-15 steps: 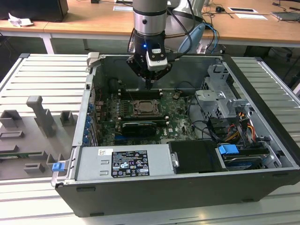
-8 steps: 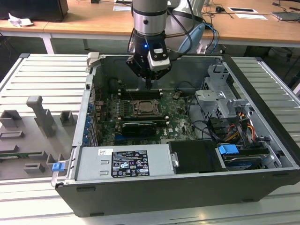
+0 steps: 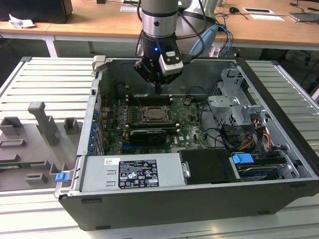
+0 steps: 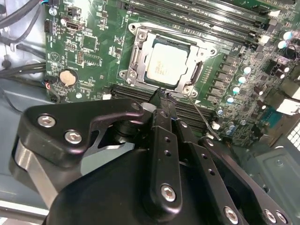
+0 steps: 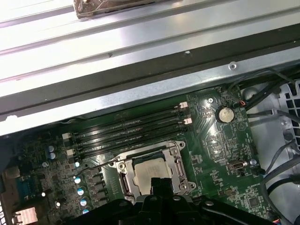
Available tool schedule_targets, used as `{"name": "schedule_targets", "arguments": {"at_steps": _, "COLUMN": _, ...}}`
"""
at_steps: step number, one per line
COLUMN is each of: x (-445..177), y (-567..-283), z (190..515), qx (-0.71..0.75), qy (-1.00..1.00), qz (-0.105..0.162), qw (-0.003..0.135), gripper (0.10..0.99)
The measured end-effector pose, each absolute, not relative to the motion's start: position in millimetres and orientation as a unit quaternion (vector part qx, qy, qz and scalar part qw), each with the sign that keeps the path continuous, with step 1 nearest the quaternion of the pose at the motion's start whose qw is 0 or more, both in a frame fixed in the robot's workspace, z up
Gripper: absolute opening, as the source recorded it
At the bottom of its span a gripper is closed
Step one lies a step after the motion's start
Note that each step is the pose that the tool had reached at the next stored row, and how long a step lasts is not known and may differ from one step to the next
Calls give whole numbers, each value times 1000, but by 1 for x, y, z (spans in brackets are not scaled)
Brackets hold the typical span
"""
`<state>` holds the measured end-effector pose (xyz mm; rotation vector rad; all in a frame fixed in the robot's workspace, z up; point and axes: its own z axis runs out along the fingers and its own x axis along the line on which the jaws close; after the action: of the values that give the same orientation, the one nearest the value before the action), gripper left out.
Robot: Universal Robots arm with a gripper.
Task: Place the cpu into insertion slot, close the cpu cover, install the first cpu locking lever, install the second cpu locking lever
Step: 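Install the first cpu locking lever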
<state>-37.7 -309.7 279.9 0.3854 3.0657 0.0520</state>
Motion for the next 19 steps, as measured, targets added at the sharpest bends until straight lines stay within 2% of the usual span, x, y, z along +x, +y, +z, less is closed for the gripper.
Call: {"name": "schedule_targets", "arguments": {"at_steps": 19, "x": -38, "y": -310, "z": 280, "qx": 23, "qy": 999, "qz": 19, "qw": 24, "gripper": 106}}
